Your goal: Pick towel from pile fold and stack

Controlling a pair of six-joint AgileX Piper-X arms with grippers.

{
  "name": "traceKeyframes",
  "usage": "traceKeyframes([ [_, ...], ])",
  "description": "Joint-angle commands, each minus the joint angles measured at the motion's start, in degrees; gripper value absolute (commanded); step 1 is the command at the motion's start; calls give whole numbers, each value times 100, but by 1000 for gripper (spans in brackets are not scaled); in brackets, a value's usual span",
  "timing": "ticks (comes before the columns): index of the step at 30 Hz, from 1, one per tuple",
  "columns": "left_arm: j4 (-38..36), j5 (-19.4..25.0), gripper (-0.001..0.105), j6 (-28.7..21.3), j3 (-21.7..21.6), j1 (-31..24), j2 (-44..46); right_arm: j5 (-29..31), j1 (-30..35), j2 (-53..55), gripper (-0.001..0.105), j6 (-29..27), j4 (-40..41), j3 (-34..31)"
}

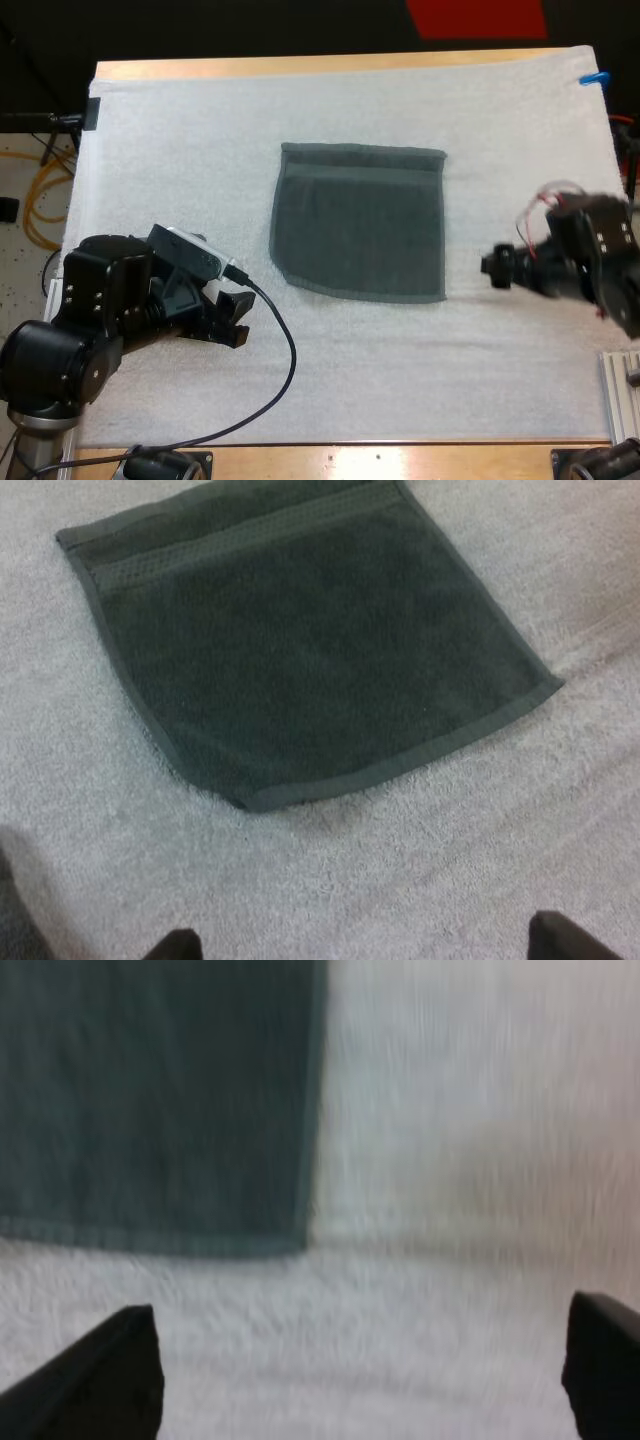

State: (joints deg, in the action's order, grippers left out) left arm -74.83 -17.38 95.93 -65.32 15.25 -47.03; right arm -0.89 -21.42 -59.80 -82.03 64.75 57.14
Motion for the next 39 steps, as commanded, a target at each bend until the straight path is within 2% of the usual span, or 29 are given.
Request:
traceKeyframes([
  [1, 1, 6, 63, 63, -34, -12, 39, -185, 95, 114, 78, 162, -197, -271],
  [5, -10, 6, 63, 62, -34, -12, 39, -767, 417, 250, 78, 459, -731, -1046],
  [12, -48, 6, 63, 62, -34, -12, 39, -2260, 1085, 234, 78, 1453, -2596, -2416],
  [18, -30, 6, 63, 62, -34, -12, 39, -3055, 1151, -273, 78, 2007, -3814, -3077],
  [23, -30, 6, 63, 73, -34, -12, 39, -3335, 1151, -1008, 78, 2098, -4583, -3123],
  [31, -19, 6, 63, 154, -34, -12, 39, -3793, 1137, -1960, 78, 2568, -5798, -3108],
  [36, 28, 6, 63, 159, -34, -12, 39, -3774, 827, -2248, 78, 2656, -6177, -3102],
  [39, 43, 6, 63, 161, -34, -12, 39, -3513, 515, -2437, 78, 2659, -6243, -2991],
])
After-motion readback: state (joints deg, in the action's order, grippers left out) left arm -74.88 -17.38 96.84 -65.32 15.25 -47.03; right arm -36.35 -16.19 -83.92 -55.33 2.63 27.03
